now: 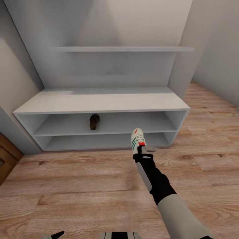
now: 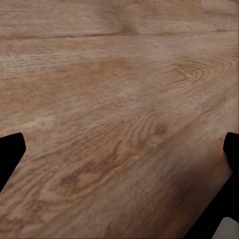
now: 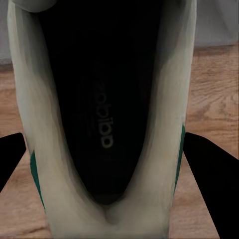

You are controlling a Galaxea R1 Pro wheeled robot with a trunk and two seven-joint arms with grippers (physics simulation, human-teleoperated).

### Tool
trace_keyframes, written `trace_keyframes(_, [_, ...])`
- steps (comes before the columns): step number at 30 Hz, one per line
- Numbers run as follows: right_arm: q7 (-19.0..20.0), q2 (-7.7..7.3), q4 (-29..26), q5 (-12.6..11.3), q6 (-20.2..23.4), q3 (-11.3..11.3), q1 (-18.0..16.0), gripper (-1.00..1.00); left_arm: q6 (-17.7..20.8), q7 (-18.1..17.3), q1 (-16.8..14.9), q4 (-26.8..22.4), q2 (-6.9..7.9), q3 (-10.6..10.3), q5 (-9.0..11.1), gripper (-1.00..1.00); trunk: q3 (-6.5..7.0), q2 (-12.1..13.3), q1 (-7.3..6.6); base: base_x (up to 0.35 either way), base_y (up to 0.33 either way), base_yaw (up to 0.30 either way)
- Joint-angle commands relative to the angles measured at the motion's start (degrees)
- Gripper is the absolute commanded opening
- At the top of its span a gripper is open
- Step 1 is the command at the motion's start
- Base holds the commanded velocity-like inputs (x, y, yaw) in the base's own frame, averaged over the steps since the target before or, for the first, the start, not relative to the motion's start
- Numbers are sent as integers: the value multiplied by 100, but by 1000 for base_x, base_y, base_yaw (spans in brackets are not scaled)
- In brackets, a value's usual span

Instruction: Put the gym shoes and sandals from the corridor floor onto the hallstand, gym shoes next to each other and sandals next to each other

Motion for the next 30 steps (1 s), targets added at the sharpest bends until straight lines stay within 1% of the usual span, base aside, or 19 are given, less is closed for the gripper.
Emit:
trace_keyframes(1, [-53, 0, -5, -50, 12, 11, -4, -100, -22, -24, -5, 6, -3, 26, -14, 100, -5, -2, 1, 159, 282, 0])
trace_keyframes(9, [-94, 0, 26, -40, 12, 8, -4, -100, -22, -29, -2, 6, -3, 25, -14, 100, -5, -2, 1, 195, 269, 0])
trace_keyframes(13, [-374, 0, 52, -48, 12, 8, -4, -100, -22, -32, 1, 6, -3, 24, -14, 100, -5, -2, 1, 227, 235, 0])
trace_keyframes(14, [-572, 0, 43, -59, 12, 8, -4, -100, -22, -29, 2, 6, -3, 26, -14, 100, -5, -2, 1, 204, 154, 0])
trace_keyframes(16, [-727, 0, 31, -66, 7, 8, -4, -100, -22, -26, 0, 6, -3, 29, -14, 100, -5, -2, 1, 123, 81, 0])
trace_keyframes(18, [-801, 0, 25, -70, 4, 8, -4, -100, -17, -20, 0, 6, -3, 30, -19, 100, -5, -2, 1, 40, 26, 0])
trace_keyframes(23, [-830, 0, 28, -72, 1, 8, -4, -100, -20, -18, 3, 6, -3, 30, -20, 100, -5, -2, 1, 58, 7, 0])
trace_keyframes(30, [-832, 0, 31, -72, -4, 12, -4, -100, -22, -23, 4, 6, -9, 23, -21, 100, -5, -2, 1, 285, 1, 0])
